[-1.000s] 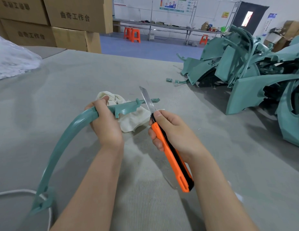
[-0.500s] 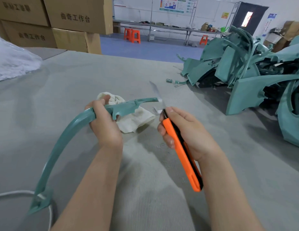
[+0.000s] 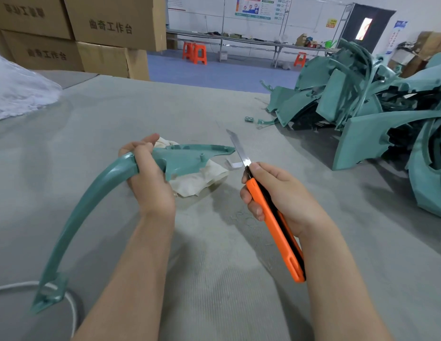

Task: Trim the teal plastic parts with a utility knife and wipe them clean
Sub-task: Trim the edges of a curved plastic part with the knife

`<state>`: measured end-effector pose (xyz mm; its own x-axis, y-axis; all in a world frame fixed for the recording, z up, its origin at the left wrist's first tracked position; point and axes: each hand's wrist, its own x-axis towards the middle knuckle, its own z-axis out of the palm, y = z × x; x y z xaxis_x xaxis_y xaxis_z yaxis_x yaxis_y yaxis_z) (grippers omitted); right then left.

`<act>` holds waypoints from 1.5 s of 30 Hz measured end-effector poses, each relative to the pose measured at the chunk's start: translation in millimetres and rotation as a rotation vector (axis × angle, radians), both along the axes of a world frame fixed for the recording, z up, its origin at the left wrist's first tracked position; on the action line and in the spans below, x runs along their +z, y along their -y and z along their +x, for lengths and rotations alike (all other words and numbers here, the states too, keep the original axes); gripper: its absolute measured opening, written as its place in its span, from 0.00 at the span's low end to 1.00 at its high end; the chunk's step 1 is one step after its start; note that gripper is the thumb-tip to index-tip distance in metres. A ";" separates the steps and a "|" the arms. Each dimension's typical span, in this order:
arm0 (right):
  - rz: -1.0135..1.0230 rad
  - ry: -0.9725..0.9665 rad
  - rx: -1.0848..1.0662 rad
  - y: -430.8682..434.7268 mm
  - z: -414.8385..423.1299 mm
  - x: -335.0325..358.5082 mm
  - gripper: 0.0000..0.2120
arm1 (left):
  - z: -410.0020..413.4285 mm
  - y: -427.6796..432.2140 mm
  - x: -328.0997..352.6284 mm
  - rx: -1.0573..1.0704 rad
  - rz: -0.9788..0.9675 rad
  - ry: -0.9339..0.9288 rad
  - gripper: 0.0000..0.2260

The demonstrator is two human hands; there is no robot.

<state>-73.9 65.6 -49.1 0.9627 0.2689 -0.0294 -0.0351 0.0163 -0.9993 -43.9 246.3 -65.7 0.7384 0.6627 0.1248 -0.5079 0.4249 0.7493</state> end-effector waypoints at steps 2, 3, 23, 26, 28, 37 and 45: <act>-0.013 -0.003 0.027 1.0 -0.6 0.8 0.15 | -0.7 0.7 1.1 0.004 0.043 0.017 0.03; -0.028 -0.005 0.037 1.3 -0.8 0.8 0.15 | -1.1 0.8 1.5 0.007 0.067 0.026 0.03; -0.130 0.008 0.198 -9.1 -3.0 -4.4 0.15 | -1.3 2.1 0.1 0.036 0.220 0.070 0.03; -0.071 0.014 0.233 -8.6 -4.8 -2.8 0.15 | -1.0 1.4 1.2 0.034 0.178 0.062 0.02; -0.003 0.018 0.235 -7.3 -5.3 -1.4 0.15 | -1.5 1.8 1.6 0.027 0.160 0.059 0.02; -0.091 0.018 0.073 -6.6 1.5 -7.4 0.15 | -3.3 0.9 4.2 0.020 0.099 0.065 0.03; -0.135 0.053 0.101 -13.2 0.2 -8.5 0.15 | -3.8 -0.8 4.9 0.041 0.069 0.040 0.03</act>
